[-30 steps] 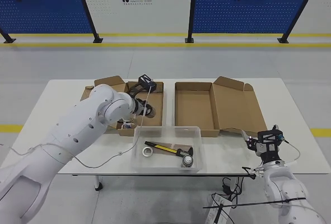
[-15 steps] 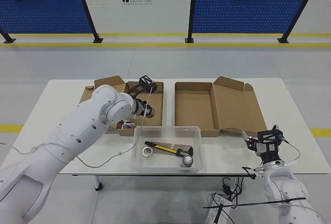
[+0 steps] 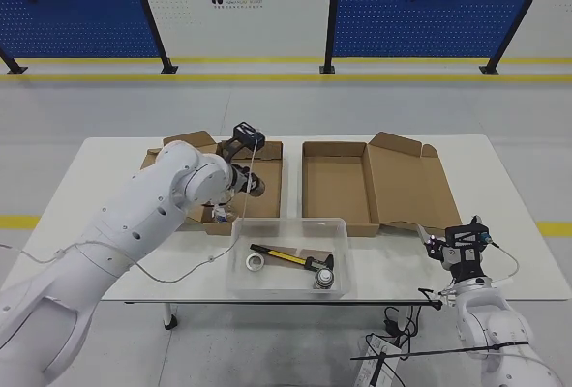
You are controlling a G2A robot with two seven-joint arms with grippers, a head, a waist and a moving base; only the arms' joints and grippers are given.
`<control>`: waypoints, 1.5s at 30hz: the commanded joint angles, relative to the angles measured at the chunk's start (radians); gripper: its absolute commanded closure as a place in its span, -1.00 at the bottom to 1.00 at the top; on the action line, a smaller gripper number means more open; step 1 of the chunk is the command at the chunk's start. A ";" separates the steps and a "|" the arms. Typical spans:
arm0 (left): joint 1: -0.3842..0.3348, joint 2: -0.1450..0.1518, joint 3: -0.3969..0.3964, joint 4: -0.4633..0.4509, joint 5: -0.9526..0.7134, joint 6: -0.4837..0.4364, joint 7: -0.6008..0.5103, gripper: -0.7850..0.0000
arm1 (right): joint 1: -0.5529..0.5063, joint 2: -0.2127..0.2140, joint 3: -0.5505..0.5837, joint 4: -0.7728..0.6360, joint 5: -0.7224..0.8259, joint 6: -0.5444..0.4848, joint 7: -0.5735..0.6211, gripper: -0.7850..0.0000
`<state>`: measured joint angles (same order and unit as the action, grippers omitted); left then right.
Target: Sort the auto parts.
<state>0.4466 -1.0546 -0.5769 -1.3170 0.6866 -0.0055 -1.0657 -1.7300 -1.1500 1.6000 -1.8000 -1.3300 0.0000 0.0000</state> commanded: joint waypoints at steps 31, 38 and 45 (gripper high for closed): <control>-0.130 -0.246 0.162 0.434 -0.097 -0.067 -0.063 1.00 | 0.000 0.000 0.000 0.000 0.000 0.000 0.000 -1.00; -0.140 -0.283 0.180 0.496 -0.079 -0.096 -0.065 1.00 | 0.000 0.000 0.000 0.000 0.000 0.000 0.000 -1.00; -0.142 -0.318 0.193 0.554 -0.068 -0.129 -0.063 1.00 | 0.000 0.000 0.000 0.000 0.000 0.000 0.000 -1.00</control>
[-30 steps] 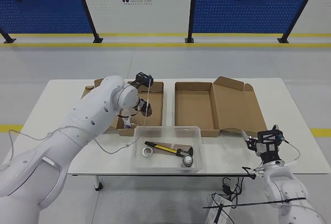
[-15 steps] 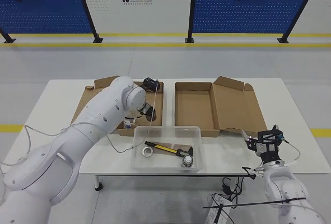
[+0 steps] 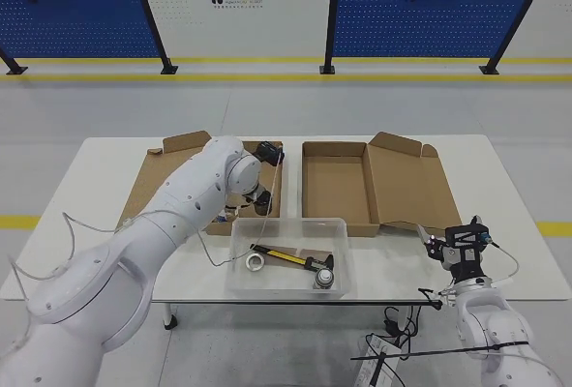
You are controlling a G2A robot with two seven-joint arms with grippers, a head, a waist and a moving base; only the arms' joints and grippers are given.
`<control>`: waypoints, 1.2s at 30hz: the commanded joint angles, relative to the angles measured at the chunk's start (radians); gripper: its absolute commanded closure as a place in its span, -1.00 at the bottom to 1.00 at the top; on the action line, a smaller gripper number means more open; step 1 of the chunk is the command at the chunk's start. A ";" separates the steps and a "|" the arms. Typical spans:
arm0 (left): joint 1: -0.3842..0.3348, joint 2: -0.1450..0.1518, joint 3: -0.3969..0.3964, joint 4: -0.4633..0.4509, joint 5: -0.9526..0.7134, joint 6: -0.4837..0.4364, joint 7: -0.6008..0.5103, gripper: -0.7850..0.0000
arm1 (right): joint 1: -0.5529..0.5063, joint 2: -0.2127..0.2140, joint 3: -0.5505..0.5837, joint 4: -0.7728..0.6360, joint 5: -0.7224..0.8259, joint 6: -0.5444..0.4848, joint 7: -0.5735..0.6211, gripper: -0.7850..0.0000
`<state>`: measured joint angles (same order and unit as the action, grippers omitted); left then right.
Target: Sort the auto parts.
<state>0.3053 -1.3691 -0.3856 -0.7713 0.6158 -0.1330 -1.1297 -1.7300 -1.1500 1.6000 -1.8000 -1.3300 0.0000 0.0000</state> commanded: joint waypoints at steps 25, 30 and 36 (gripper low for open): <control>-0.001 -0.108 0.006 0.224 0.012 -0.099 0.027 0.85 | 0.000 0.000 0.000 0.000 0.000 0.000 0.000 -1.00; -0.006 -0.125 0.002 0.260 0.015 -0.109 0.036 -0.11 | 0.000 0.000 0.000 0.000 0.000 0.000 0.000 -1.00; -0.013 -0.143 0.000 0.298 0.025 -0.119 0.037 -1.00 | 0.000 0.000 0.000 0.000 0.000 0.000 0.000 -1.00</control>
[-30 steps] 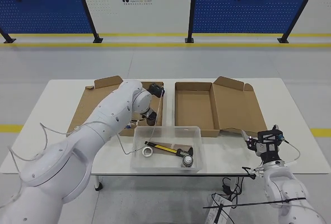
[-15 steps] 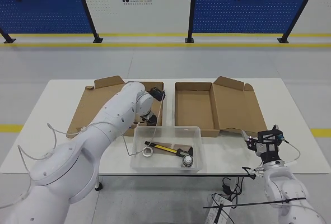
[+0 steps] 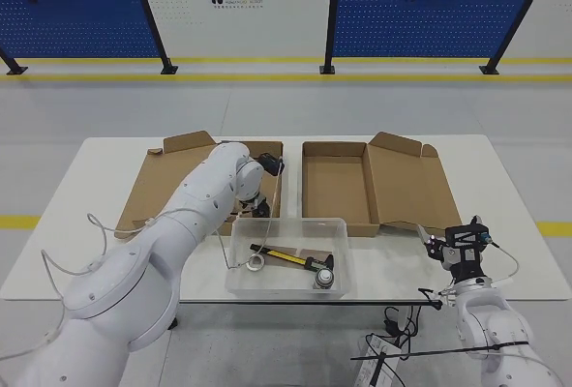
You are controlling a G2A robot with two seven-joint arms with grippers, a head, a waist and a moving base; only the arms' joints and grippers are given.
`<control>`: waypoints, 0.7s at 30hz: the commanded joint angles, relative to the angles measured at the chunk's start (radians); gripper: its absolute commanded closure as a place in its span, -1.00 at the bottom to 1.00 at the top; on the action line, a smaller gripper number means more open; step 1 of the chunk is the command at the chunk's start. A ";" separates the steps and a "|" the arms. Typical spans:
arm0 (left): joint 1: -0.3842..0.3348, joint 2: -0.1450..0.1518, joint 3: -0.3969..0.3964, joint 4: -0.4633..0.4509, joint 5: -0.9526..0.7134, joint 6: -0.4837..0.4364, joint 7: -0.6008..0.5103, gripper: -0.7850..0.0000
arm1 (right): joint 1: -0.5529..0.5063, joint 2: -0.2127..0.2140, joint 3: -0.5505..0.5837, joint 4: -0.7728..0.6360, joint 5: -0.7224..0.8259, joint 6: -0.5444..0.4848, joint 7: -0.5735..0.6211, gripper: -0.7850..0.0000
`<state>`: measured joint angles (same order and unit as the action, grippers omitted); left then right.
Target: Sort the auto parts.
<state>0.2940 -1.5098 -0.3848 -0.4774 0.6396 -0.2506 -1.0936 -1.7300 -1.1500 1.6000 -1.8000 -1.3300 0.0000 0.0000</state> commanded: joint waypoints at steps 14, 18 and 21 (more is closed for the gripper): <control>-0.062 -0.016 -0.011 -0.024 0.093 0.008 0.022 -1.00 | 0.000 0.000 0.000 0.000 0.000 0.000 0.000 -1.00; -0.077 -0.005 -0.044 -0.070 0.071 -0.010 0.014 -1.00 | 0.000 0.000 0.000 0.000 0.000 0.000 0.000 -1.00; -0.079 0.011 -0.071 -0.128 0.056 -0.019 -0.006 -1.00 | 0.000 0.000 0.000 0.000 0.000 0.000 0.000 -1.00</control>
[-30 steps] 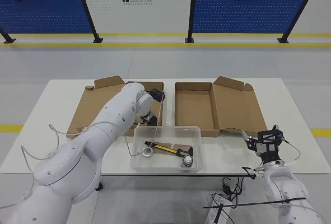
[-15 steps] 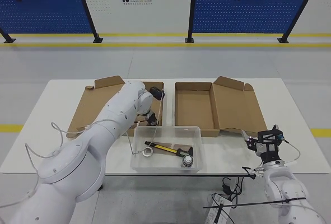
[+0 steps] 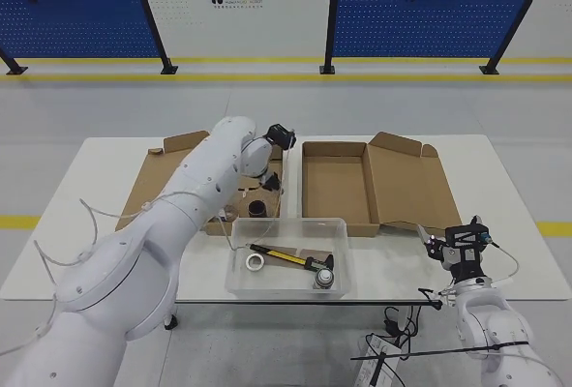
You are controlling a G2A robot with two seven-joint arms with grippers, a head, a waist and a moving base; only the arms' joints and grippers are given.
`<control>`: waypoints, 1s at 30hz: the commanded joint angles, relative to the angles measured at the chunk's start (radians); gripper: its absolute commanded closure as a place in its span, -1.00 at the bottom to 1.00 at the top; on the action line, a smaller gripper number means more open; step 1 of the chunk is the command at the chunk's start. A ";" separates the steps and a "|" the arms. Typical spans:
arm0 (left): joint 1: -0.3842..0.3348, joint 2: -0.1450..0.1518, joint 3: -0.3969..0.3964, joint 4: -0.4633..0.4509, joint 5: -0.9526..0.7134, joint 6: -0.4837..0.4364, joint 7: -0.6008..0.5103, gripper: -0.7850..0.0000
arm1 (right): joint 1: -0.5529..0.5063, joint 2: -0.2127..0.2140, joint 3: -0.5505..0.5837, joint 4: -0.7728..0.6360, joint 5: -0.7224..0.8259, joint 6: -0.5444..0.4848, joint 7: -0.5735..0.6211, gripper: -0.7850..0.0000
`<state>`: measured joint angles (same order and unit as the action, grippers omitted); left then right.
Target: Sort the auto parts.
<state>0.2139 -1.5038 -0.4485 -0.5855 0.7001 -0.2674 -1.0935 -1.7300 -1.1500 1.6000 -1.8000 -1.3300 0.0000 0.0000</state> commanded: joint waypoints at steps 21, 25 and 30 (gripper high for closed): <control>0.418 0.273 -0.463 -0.929 -0.102 -0.056 -0.364 -1.00 | 0.000 0.000 0.000 0.000 0.000 0.000 0.000 -1.00; 0.506 0.304 -0.543 -1.048 -0.096 -0.056 -0.375 -1.00 | 0.000 0.000 0.000 0.000 0.000 0.000 0.000 -1.00; 0.546 0.321 -0.599 -1.093 -0.119 -0.061 -0.398 -1.00 | 0.000 0.000 0.000 0.000 0.000 0.000 0.000 -1.00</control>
<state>0.7620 -1.1818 -1.0499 -1.6803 0.5798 -0.3285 -1.4925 -1.7300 -1.1500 1.6000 -1.8000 -1.3300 0.0000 0.0000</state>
